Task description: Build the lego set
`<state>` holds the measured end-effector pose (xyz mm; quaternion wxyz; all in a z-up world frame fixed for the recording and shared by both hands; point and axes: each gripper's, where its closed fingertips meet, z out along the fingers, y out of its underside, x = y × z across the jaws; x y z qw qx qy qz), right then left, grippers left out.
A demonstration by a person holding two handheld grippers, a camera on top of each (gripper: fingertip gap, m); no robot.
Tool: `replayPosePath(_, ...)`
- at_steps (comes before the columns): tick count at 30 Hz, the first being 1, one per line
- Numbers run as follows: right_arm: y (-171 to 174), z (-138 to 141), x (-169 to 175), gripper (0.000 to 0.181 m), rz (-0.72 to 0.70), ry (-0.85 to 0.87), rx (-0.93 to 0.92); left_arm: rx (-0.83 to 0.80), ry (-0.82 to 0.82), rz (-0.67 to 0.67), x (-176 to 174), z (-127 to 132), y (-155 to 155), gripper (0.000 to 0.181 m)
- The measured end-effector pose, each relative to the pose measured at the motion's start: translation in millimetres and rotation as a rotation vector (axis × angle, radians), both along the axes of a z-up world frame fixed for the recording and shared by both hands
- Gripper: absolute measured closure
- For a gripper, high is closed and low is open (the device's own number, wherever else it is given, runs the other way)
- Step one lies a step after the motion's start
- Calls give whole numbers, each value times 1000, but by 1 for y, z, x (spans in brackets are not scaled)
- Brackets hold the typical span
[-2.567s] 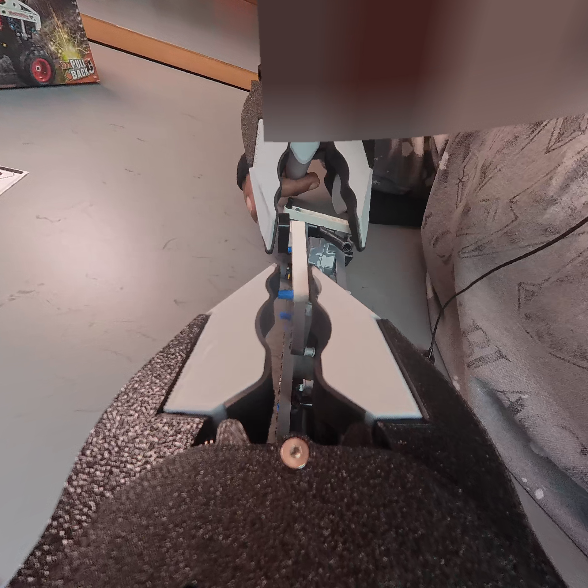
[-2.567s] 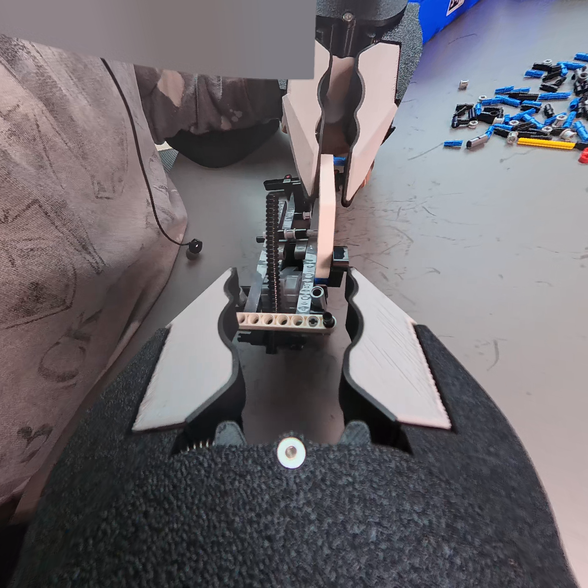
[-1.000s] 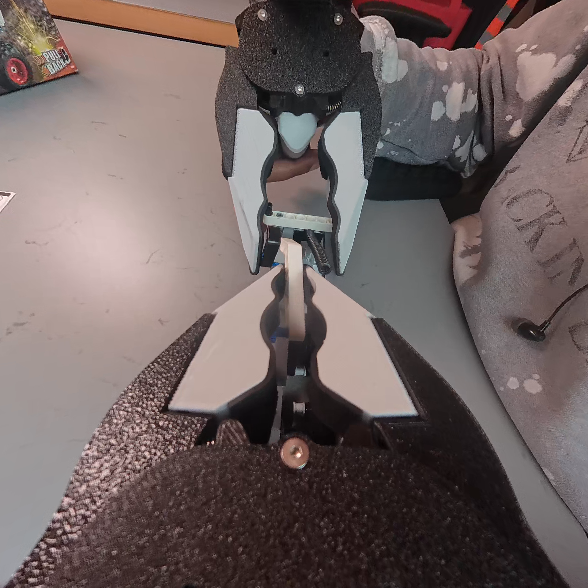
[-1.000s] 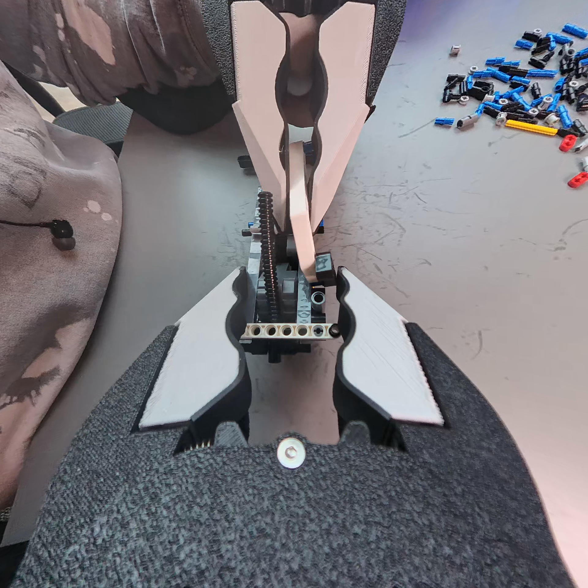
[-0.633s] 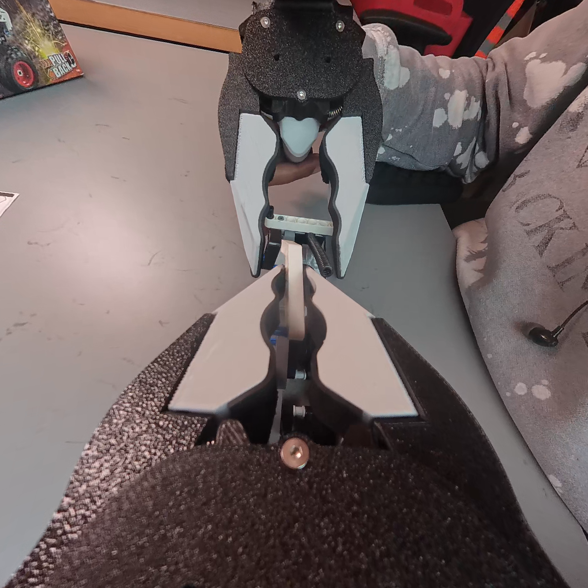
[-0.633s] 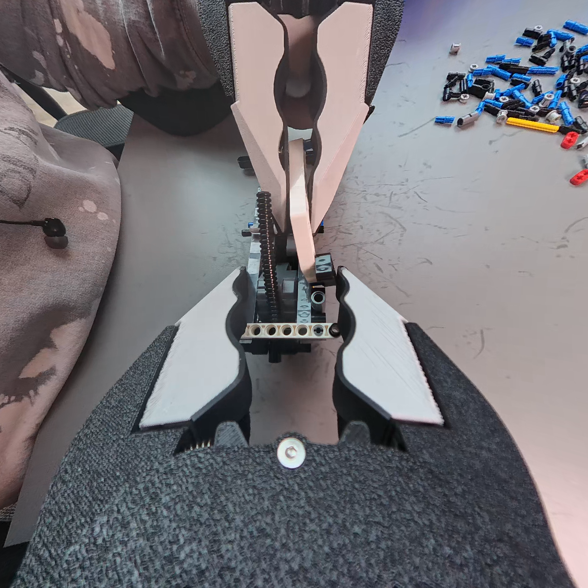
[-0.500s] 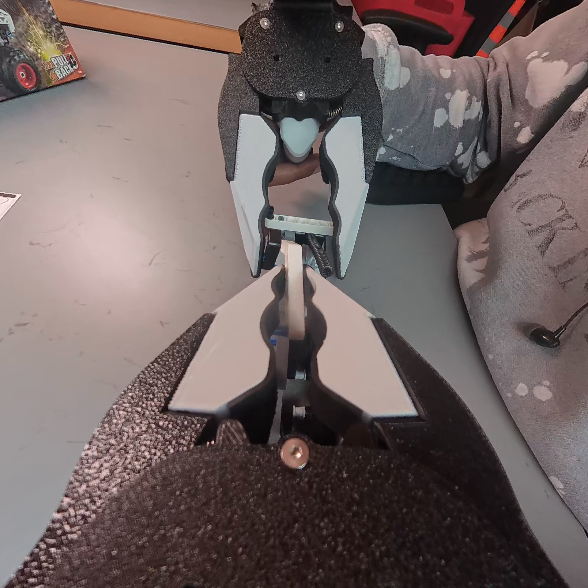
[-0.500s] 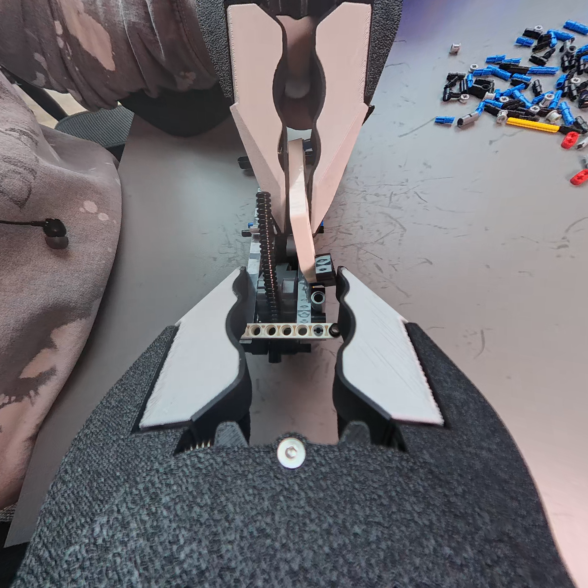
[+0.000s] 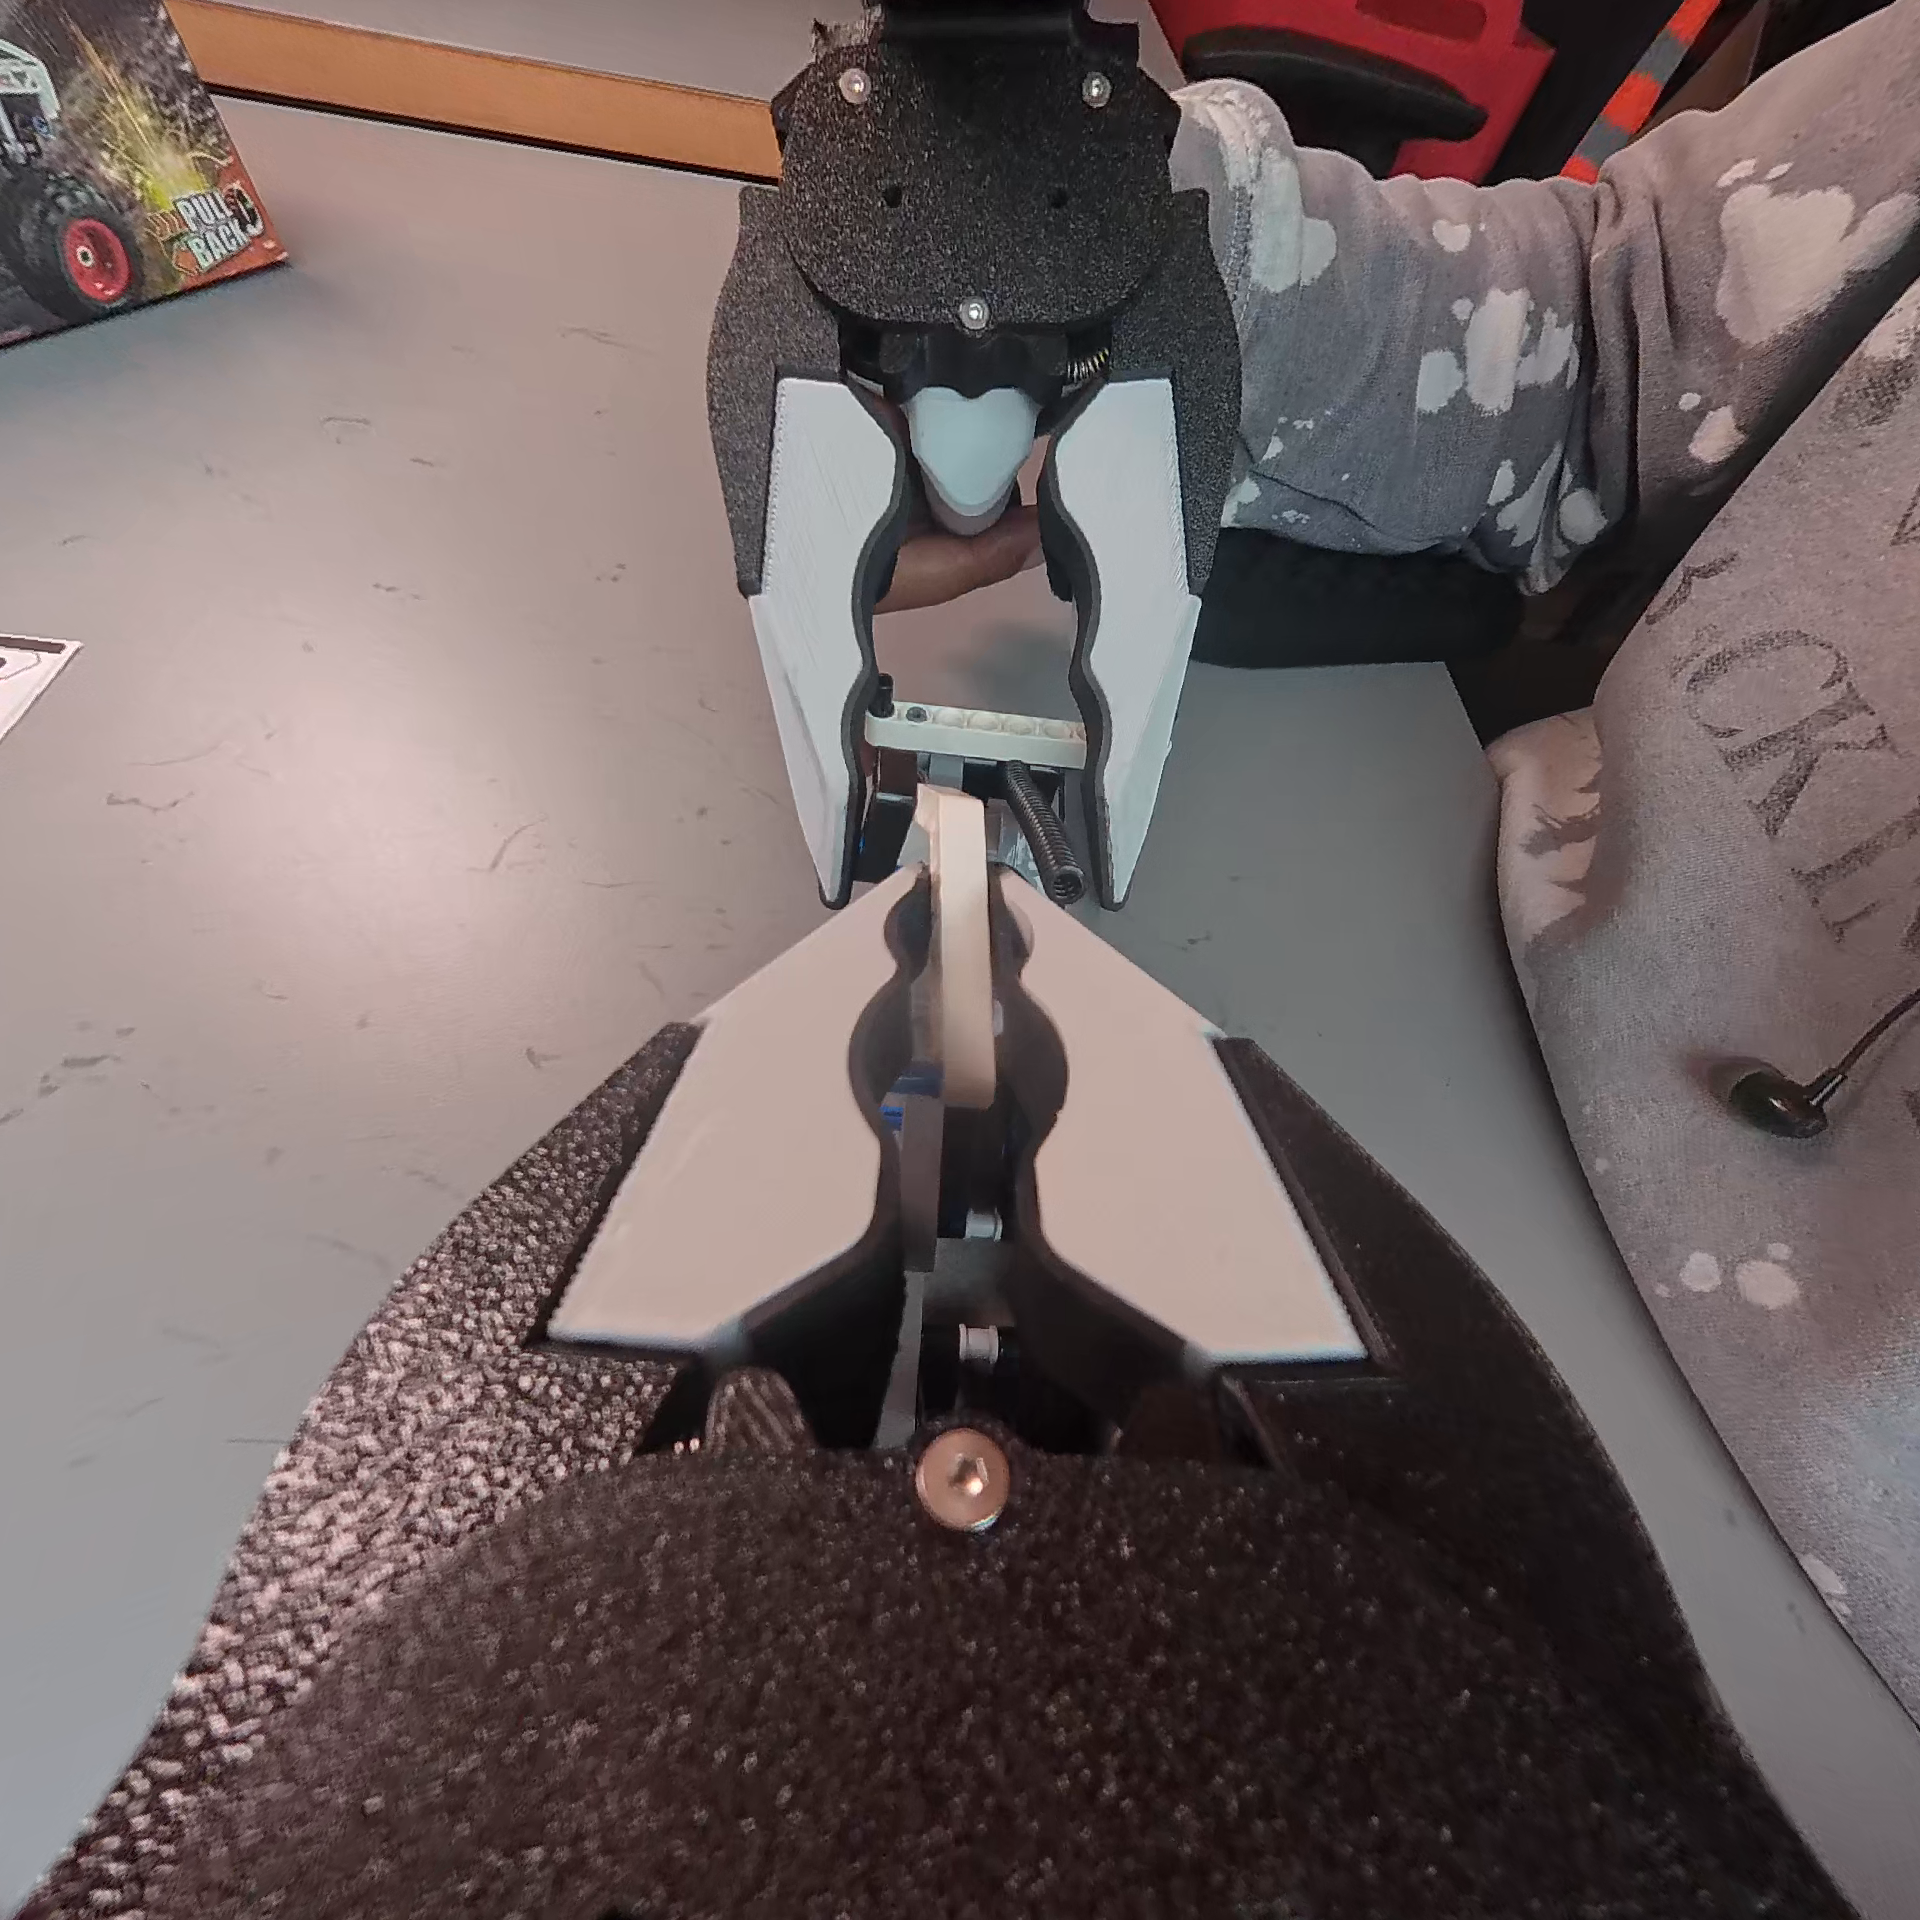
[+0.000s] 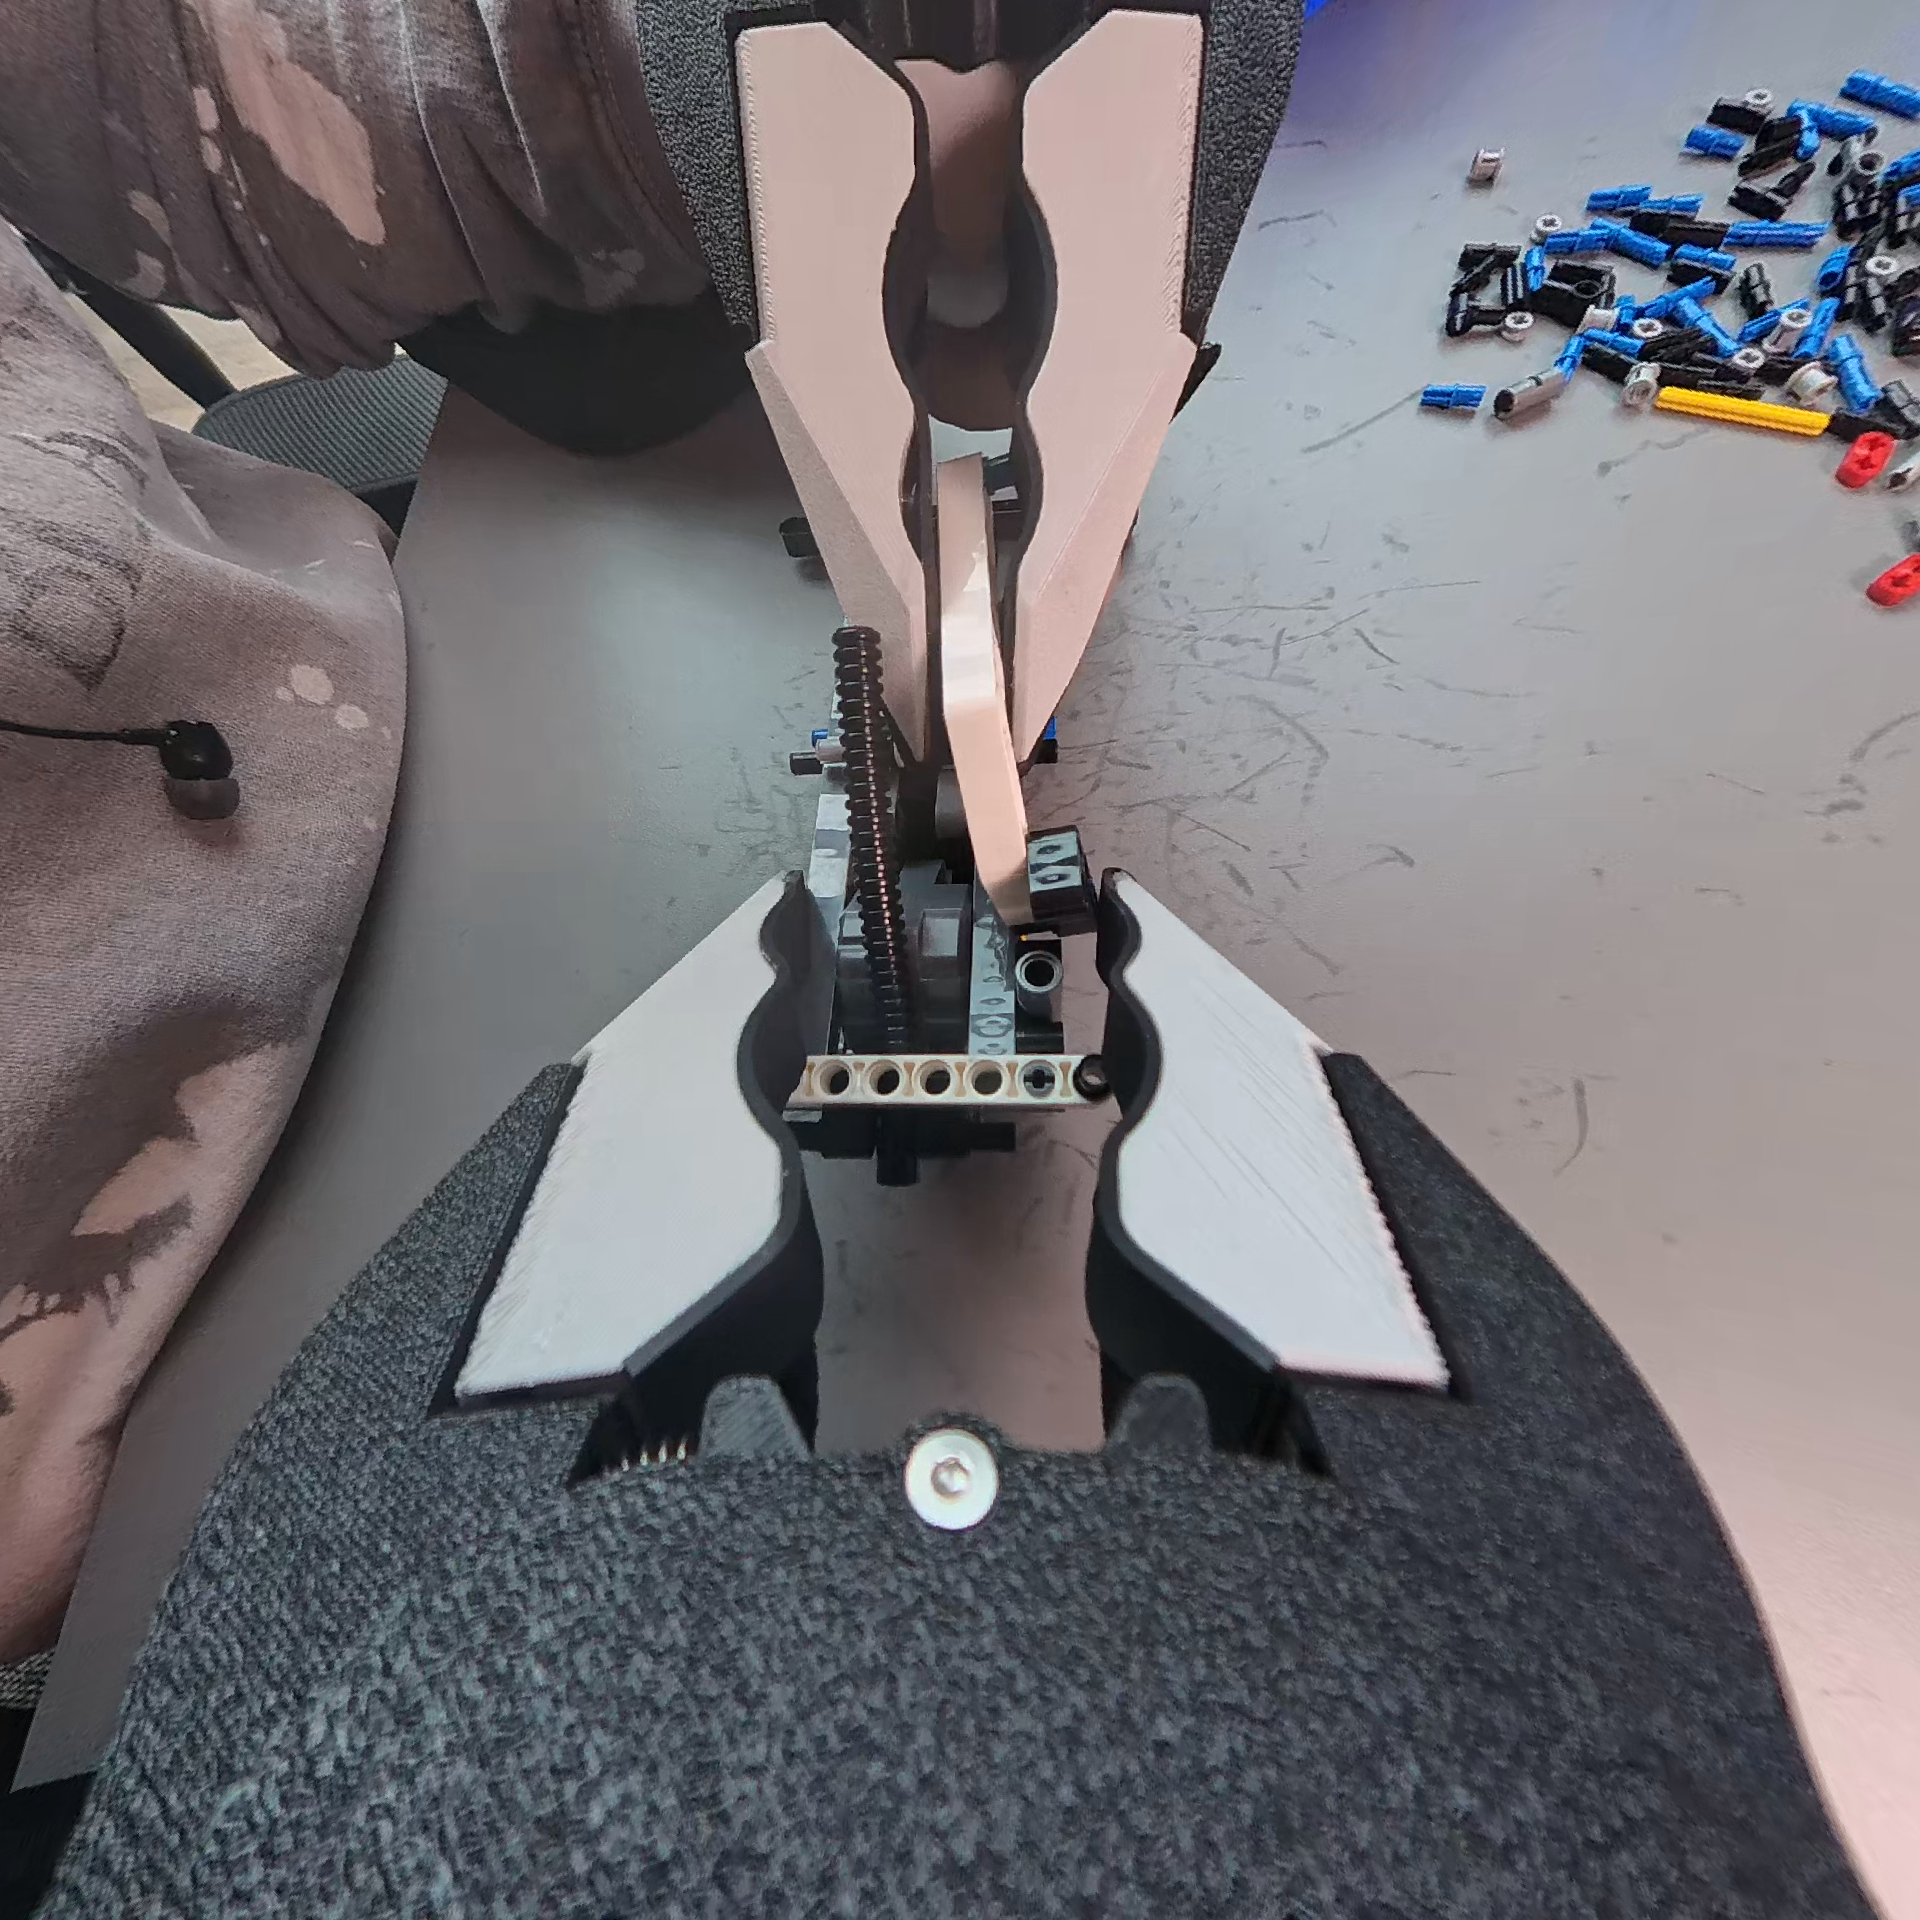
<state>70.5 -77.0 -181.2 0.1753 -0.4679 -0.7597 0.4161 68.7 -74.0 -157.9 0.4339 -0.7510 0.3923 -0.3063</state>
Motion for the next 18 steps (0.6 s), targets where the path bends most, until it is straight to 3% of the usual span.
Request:
replayPosePath(8,0,0,0,126,1,0,-2,2,0,-5,0,1,-1,170)
replayPosePath(18,0,0,0,127,1,4,-9,-33,-8,-32,-5,4,-9,143)
